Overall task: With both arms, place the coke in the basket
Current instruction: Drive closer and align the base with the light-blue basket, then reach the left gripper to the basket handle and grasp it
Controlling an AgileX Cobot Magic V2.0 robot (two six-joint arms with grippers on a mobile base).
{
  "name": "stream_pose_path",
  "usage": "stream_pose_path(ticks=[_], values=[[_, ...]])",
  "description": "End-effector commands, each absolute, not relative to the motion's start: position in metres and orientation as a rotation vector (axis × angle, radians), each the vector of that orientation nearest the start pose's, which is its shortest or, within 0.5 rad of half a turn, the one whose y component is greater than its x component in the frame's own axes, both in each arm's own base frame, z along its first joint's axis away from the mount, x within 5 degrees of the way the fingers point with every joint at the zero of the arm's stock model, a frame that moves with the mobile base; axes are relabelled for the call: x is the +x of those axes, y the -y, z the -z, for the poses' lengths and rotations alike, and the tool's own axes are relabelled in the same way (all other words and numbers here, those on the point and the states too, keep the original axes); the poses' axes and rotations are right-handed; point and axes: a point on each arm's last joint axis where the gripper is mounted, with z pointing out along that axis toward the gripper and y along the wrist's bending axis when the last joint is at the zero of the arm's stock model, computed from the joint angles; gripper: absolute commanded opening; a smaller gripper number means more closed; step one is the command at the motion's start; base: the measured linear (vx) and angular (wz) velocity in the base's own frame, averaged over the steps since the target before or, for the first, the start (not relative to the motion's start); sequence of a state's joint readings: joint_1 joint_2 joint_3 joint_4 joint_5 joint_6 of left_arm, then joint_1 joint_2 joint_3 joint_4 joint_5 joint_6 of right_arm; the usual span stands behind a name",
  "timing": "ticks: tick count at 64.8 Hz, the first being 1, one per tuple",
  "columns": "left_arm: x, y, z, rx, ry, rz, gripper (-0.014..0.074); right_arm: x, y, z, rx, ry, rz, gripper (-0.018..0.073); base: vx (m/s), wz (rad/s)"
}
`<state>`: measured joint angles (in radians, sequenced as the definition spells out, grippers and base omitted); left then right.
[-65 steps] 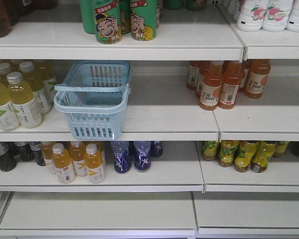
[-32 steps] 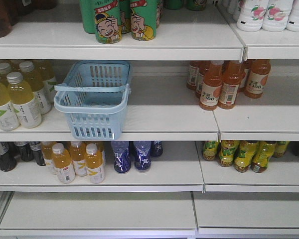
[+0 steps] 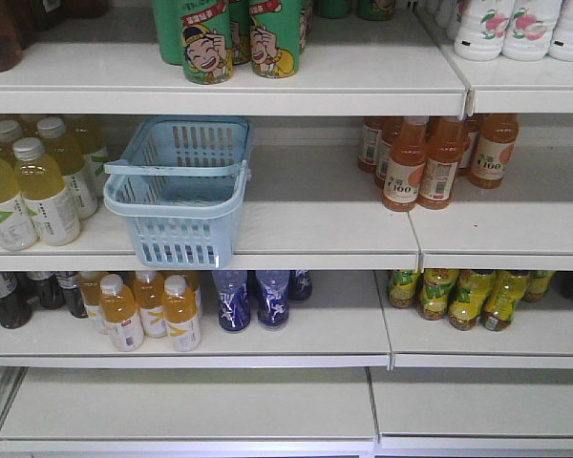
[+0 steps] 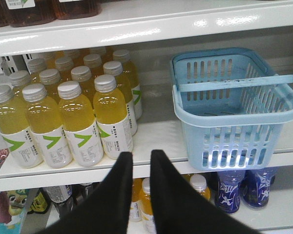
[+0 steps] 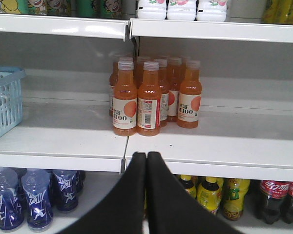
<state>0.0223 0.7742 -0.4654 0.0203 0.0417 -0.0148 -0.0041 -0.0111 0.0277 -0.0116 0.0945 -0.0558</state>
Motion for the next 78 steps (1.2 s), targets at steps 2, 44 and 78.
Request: stream_pose_path(ticks=[2, 44, 78], values=[[0.165, -0.004, -0.309, -0.034, -1.72, -0.003, 0.0234, 0.056, 0.0, -0.201, -0.052, -1.513, 0.068, -0.001, 0.0, 0.0], [0.166, -0.005, -0.311, -0.735, -1.571, 0.587, 0.0575, 0.056, 0.0, -0.201, -0.052, -1.513, 0.068, -0.001, 0.0, 0.0], [0.232, 0.041, -0.32, -1.115, -1.591, 1.048, 0.0575, 0.056, 0.0, -0.201, -0.052, -1.513, 0.068, -0.001, 0.0, 0.0]])
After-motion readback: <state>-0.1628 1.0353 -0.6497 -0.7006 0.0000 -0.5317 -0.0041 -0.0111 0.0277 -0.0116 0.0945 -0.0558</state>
